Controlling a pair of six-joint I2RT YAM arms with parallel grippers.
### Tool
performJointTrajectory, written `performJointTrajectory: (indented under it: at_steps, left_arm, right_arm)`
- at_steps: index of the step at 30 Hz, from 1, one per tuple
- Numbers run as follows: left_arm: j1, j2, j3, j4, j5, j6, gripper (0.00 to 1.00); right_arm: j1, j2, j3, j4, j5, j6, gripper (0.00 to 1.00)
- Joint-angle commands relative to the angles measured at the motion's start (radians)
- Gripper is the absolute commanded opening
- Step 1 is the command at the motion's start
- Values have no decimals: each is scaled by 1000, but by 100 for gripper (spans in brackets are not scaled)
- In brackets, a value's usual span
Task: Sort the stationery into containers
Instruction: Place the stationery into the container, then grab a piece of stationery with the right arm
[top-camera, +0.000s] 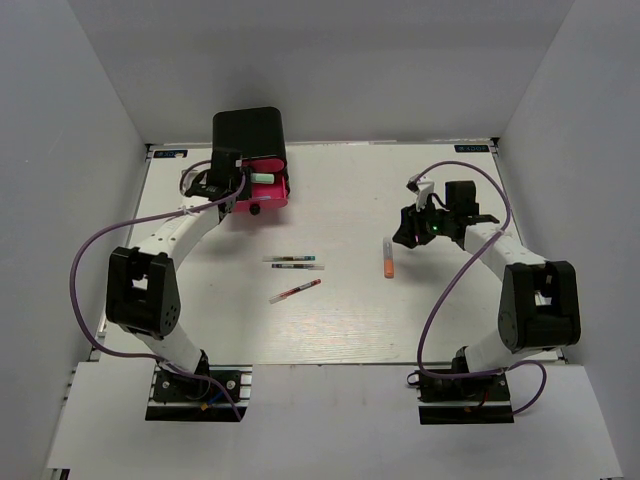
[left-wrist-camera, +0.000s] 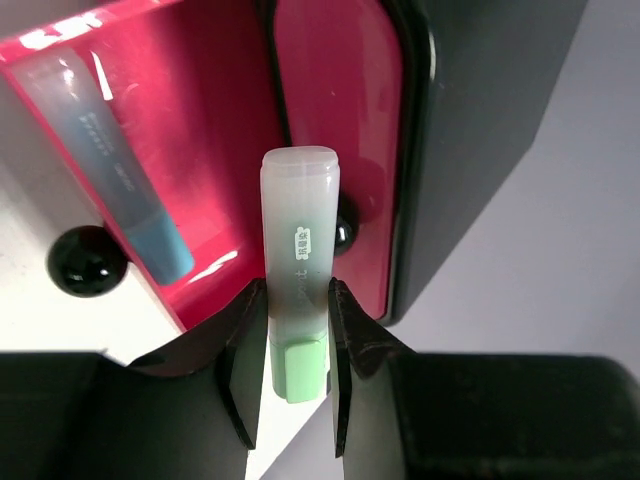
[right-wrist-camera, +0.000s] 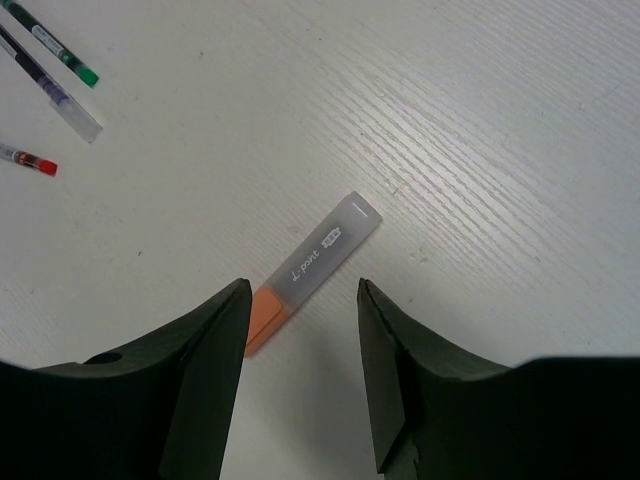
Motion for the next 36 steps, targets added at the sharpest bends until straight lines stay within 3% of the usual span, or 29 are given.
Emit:
performJointTrajectory:
  at_steps: [1, 8, 12, 19, 23, 28, 32, 36]
  left_arm:
    - [10, -11, 38, -37, -16, -12, 12]
    - [19, -2, 38, -50, -16, -12, 48]
    - [19, 7, 49, -39, -16, -12, 59]
    - [19, -30, 79, -28, 2, 71, 63]
    - [-1, -105, 90, -17, 13, 239, 63]
    - [-1, -302, -120, 102, 121, 546, 77]
    - [-1, -508, -318, 99, 131, 649, 87]
    - [-1, -712, -511, 32, 77, 649, 93]
  right_arm:
    - [-2, 10, 12, 1, 12, -16, 53]
    - [11, 48, 44, -34, 97, -4, 54]
    - [22, 67, 51, -51, 115, -3, 56]
    - [53, 84, 65, -88, 163, -1, 56]
    - [79, 104, 84, -115, 197, 22, 56]
    - [126, 142, 93, -103, 276, 68, 59]
    - [159, 196, 116, -103, 322, 102, 63]
    - [192, 246, 139, -100, 393, 117, 63]
